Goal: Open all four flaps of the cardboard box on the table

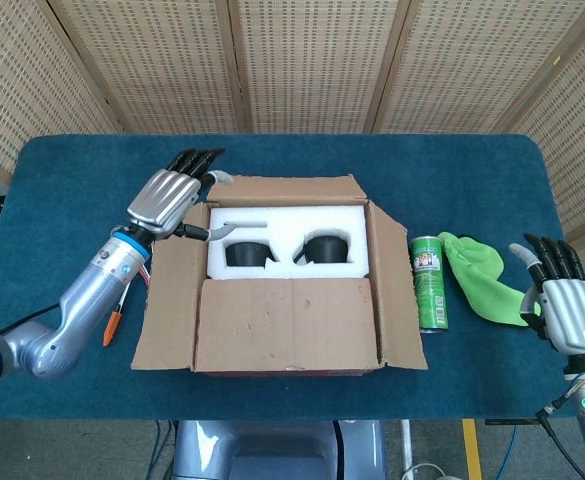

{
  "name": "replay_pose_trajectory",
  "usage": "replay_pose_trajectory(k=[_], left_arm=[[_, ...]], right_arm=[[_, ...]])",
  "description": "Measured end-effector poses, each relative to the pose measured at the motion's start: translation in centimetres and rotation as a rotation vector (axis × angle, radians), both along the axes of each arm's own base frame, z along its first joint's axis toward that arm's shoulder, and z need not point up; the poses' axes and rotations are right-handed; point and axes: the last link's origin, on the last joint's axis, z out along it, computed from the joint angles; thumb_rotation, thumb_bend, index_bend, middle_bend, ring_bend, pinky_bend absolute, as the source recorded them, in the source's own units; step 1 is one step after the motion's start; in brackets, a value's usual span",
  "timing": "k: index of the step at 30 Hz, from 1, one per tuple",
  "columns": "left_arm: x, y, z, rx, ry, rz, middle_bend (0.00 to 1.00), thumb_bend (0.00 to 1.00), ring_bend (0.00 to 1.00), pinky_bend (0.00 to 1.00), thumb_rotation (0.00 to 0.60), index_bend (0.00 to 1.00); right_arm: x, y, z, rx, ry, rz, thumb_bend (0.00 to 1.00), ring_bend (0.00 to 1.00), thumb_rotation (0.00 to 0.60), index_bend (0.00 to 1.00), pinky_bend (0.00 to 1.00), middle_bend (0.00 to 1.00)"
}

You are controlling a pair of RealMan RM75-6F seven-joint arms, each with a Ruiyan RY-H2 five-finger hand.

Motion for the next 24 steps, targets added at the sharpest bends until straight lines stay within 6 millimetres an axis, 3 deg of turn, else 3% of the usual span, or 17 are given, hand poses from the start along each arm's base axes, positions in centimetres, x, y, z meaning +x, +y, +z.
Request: replay_pose_trajectory(k=[8,24], left_arm=[[-1.5,-2.9,-0.7,-0.095,0.002,0.008,0.00,0.20,0.00,0.00,0.133,0.33],[-3.8,-5.8,-3.2,-0.236,0.036,0.057,0.00,0.16,0.00,0.00,0.099,0.33]], right_arm=[[0.0,0.1,0.0,0.000,-0.007,0.005,0.93,0.00,0.600,0.14,0.00,0.07],[-0.2,0.3,-0.1,0.005,-0.018,-0.003,0.93,0.00,0.600,0.14,0.00,0.07]])
